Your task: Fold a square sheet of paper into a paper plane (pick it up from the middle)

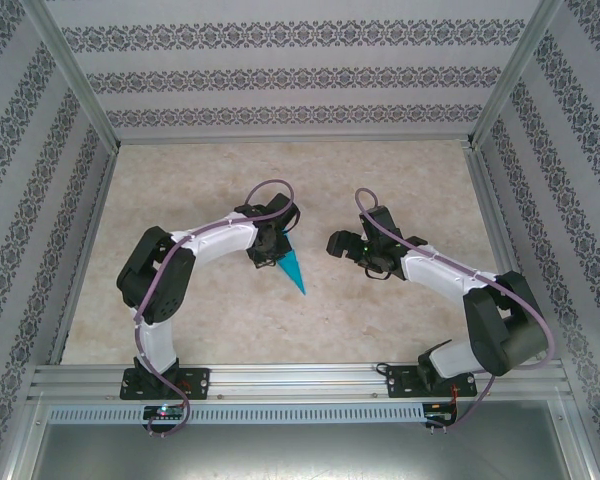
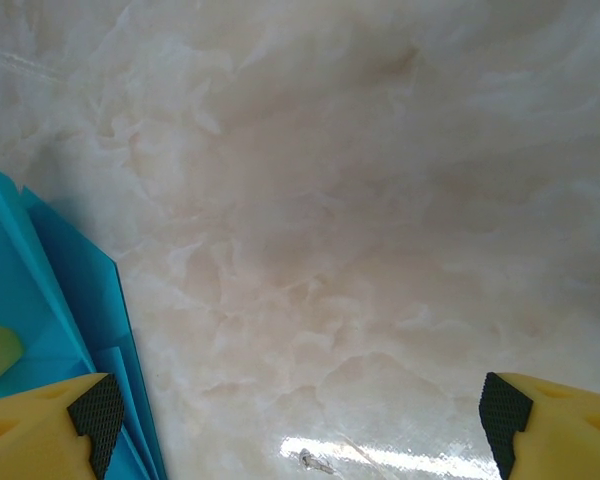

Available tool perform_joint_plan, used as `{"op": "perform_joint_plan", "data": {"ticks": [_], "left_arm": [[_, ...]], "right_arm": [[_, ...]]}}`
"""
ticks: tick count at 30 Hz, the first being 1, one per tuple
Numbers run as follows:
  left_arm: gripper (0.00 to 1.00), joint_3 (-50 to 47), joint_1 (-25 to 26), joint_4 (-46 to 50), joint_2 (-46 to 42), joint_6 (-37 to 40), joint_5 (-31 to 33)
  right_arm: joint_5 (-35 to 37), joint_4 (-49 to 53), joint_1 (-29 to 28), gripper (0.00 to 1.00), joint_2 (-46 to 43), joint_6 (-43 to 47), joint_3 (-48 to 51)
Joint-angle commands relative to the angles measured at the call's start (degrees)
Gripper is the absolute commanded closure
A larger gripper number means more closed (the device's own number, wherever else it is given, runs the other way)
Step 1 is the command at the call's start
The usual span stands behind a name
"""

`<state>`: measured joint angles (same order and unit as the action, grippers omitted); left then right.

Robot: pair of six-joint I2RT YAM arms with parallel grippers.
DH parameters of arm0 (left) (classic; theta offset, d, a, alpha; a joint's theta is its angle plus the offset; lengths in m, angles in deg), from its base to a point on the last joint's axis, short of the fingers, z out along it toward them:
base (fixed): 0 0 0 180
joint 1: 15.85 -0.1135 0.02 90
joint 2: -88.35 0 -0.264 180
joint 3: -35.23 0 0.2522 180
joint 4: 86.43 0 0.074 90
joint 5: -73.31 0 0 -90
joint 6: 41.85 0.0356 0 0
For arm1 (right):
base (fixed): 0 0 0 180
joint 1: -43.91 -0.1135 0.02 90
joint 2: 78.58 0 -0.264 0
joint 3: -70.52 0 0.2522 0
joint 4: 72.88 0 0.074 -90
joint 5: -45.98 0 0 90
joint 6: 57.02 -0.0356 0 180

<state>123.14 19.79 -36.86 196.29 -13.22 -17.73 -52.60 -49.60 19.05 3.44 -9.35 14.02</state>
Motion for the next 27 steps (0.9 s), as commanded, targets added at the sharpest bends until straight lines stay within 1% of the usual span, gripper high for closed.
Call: {"op": "perform_joint_plan", "data": {"ticks": [1,3,5,7,10,15,19,22,27], "left_arm": [[0.97,-1.51,0.33,-4.04,-3.41,0.84,0.59],[1.00,-2.19,-0.08,-6.27,-5.46,1.83,0.11],[1.00,-3.35,-0.69,-9.72,-7.62,2.77,-1.53],[1.00,-5.37,-1.37,-14.62,-9.59,3.51,-4.34],[1.00,-8.64,-2.67,-23.00,-11.32,4.23,-10.25],[1.00,-13.65,-4.63,-35.23,-11.44,4.00,-19.01],[1.00,-18.89,-5.55,-46.33,-10.77,1.13,-24.15],[1.00,-21.41,-6.23,-49.03,-10.69,1.23,-24.86],[1.00,-27.06,-7.64,-48.32,-12.40,0.82,-21.66]], "right_arm": [[-0.45,1.33,0.19,0.07,-1.36,-0.84,-0.49],[0.63,3.62,0.26,0.07,-1.84,-0.48,-1.25],[1.57,5.22,0.25,0.07,-2.27,-0.32,-1.95],[1.90,6.06,0.34,0.07,-2.63,-0.06,-2.37],[2.03,6.27,0.33,0.07,-3.65,-0.33,-2.28],[-1.18,3.39,0.85,0.07,-5.36,-2.47,-1.17],[-4.41,0.03,0.82,0.10,-5.51,-3.29,-0.34],[-6.62,-2.71,0.74,0.12,-5.47,-3.69,0.19],[-8.19,-3.75,-0.97,0.17,-3.38,-2.39,-1.21]]}}
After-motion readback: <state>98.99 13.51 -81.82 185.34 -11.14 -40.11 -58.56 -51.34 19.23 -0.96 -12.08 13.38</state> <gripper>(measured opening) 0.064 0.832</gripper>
